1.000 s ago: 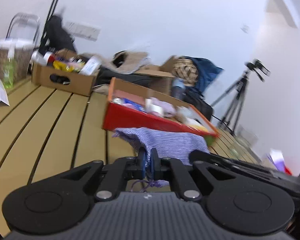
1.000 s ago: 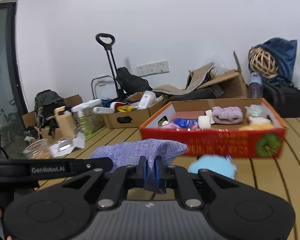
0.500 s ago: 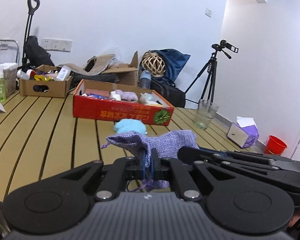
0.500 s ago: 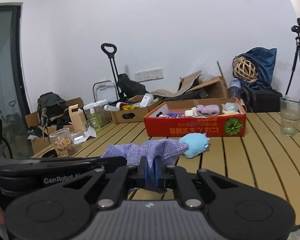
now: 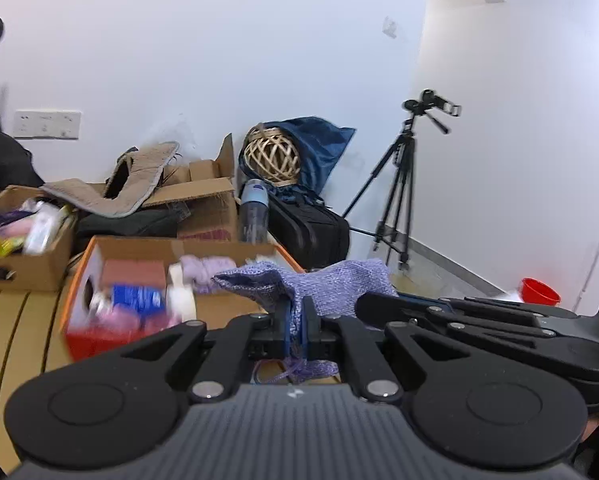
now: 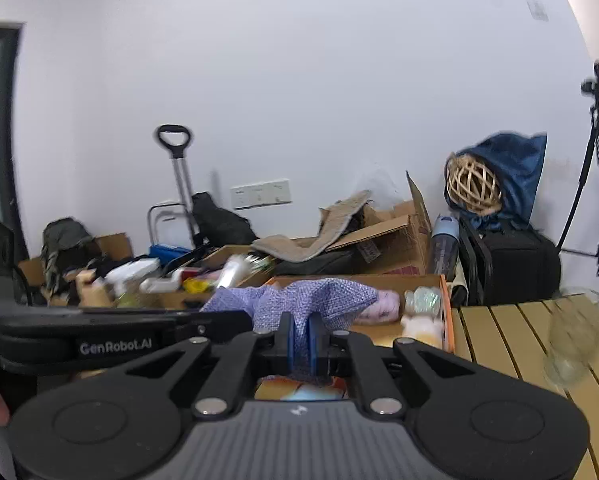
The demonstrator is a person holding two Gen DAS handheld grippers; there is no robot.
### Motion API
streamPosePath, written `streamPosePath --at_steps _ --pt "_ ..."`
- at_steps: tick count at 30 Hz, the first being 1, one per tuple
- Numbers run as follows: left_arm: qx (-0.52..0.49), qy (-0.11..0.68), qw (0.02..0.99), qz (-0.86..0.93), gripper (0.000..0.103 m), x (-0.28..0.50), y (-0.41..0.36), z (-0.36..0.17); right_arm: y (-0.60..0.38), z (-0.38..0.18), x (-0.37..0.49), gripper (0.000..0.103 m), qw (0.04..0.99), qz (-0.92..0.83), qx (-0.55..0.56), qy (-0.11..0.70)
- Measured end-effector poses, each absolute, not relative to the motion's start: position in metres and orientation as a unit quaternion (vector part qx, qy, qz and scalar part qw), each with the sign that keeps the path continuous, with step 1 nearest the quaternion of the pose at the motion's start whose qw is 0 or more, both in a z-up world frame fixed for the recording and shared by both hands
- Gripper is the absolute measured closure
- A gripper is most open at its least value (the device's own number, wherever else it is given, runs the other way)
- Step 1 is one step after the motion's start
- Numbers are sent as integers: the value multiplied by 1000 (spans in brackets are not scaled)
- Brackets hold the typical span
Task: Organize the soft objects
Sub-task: 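Carry the purple cloth into the cardboard box and open both tools, then move both tools back over the light blue plush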
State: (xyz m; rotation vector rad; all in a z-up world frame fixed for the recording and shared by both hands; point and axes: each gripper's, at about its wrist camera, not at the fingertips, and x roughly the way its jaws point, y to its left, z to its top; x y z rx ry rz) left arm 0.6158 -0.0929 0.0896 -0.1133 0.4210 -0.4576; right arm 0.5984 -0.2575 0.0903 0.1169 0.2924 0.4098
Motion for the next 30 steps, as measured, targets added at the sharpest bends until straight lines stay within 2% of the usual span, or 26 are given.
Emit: streamPosePath --at_steps 6,12,14,16,17,20,23,26,30 --pt "-53 288 935 -201 98 768 -108 66 -266 83 761 96 957 182 76 213" --pt "5 356 919 -168 94 850 -121 15 -253 26 855 95 946 146 67 282" --pt "13 363 919 -155 86 856 -118 5 -243 10 873 92 941 137 42 307" --pt "4 363 921 -144 71 857 -112 0 -239 0 883 90 935 134 28 328" --pt "-1 362 921 -141 68 855 -110 0 -239 -1 883 90 935 134 29 328" --pt "3 350 926 -142 62 844 -105 7 -243 5 875 82 936 137 38 323" --pt "2 336 930 -147 58 828 -102 27 -248 25 855 69 939 139 36 314" --pt "11 316 936 -153 51 802 -95 55 -255 54 827 67 947 138 21 291" --pt "29 285 945 -155 48 751 -83 98 -270 100 776 65 957 138 21 256"
